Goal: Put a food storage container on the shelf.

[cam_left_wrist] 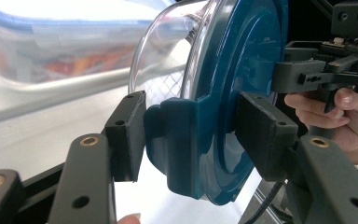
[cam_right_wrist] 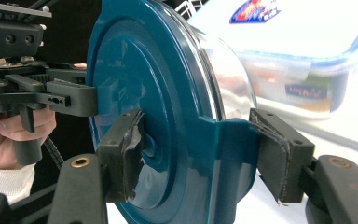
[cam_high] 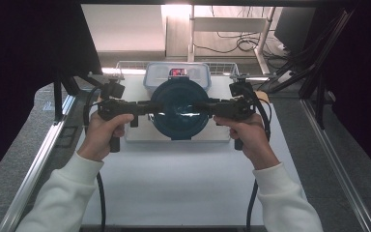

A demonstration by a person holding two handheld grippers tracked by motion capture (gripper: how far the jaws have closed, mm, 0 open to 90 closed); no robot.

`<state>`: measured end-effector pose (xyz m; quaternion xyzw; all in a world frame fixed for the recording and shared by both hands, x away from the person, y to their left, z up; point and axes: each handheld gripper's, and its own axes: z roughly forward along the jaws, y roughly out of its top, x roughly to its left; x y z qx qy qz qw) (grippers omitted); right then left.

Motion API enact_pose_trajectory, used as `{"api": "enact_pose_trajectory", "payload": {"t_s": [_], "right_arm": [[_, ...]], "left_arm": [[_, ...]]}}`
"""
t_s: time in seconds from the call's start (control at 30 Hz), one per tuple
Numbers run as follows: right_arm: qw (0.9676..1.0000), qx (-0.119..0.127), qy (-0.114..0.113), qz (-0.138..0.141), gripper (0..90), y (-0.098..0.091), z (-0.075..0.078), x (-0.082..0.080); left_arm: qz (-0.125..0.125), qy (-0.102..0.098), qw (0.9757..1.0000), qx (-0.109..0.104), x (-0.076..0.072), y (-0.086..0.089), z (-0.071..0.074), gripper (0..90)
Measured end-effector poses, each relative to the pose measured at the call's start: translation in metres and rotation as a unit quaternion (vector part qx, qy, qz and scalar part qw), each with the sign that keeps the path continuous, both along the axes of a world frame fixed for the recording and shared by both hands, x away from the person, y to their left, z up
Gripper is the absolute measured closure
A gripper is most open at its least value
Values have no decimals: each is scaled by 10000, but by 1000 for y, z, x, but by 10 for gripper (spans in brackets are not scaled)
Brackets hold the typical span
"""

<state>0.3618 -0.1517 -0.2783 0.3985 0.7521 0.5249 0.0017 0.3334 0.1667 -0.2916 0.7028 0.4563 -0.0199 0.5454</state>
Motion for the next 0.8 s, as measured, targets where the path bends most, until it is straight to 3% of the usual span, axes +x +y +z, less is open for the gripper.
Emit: {"api": "enact_pose_trajectory", "payload": {"t_s": [0.3,0.8], "right_arm": [[9999,-85,-77,64,372,4,19,15],[9998,102,-105,98,373,9,40,44]], "left_arm": [[34,-65,10000,-21,12,4,14,443],[118,-83,9999,39,37,9,42,443]]}}
